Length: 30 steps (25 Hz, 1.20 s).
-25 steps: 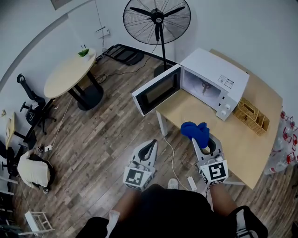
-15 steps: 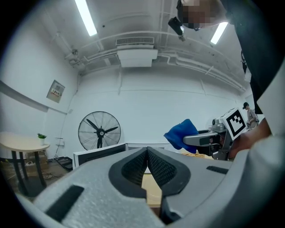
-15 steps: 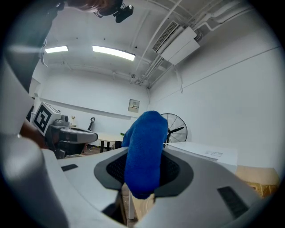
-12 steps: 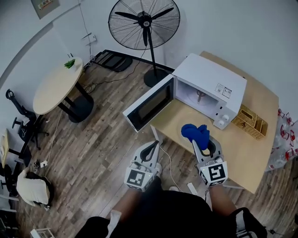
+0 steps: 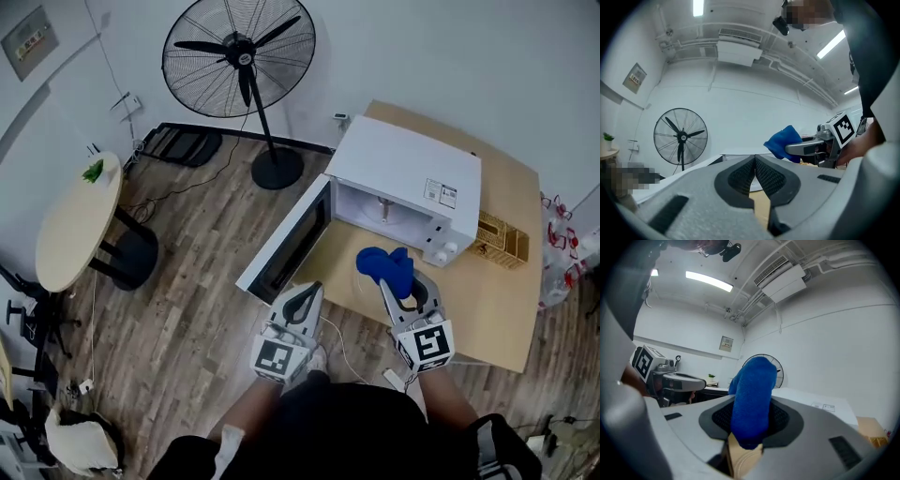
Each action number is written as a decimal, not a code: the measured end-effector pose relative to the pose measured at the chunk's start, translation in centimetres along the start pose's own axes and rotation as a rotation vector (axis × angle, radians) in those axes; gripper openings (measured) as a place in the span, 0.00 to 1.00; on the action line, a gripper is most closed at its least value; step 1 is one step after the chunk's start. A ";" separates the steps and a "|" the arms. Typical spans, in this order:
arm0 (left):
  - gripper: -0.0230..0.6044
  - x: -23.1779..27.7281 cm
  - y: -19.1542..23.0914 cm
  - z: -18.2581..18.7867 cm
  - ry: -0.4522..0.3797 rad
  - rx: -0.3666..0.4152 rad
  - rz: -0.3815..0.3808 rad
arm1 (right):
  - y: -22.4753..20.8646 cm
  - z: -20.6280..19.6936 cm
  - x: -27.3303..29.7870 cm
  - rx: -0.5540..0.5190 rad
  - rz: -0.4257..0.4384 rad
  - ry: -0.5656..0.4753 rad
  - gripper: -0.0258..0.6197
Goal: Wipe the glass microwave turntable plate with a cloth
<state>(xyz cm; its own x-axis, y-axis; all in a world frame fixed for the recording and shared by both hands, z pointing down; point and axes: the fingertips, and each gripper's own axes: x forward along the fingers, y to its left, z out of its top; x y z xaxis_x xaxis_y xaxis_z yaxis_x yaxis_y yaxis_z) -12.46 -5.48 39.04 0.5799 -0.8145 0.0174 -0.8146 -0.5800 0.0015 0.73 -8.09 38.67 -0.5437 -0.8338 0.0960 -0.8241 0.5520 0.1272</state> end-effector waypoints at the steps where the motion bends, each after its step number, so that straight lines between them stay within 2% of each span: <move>1: 0.04 0.5 0.3 0.0 0.000 -0.003 -0.024 | 0.0 -0.1 0.5 -0.004 -0.012 0.008 0.25; 7: 0.04 2.6 1.6 -0.3 -0.023 0.000 -0.139 | 0.4 -0.7 2.6 -0.030 -0.076 0.044 0.25; 12: 0.05 3.6 1.6 -1.0 -0.012 -0.014 -0.196 | 0.8 -1.8 2.8 -0.088 -0.092 0.096 0.25; 17: 0.05 5.1 1.4 -2.1 0.030 -0.018 -0.232 | -0.5 -4.2 2.8 -0.032 -0.128 0.144 0.25; 21: 0.04 6.3 1.8 -2.7 0.076 -0.030 -0.220 | -1.1 -5.1 3.5 -0.014 -0.103 0.163 0.25; 25: 0.04 7.5 2.5 -3.1 0.065 -0.029 -0.199 | -2.0 -6.6 4.4 -0.001 -0.086 0.185 0.25; 30: 0.04 8.9 2.5 -4.6 0.096 -0.047 -0.184 | -3.1 -9.6 6.0 0.031 -0.068 0.227 0.25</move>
<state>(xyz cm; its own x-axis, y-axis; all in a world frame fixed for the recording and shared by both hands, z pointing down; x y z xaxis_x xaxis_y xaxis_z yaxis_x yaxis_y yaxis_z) -9.40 -14.11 43.76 0.7171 -0.6885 0.1077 -0.6960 -0.7155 0.0602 1.58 -14.67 48.29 -0.4399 -0.8434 0.3085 -0.8639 0.4912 0.1111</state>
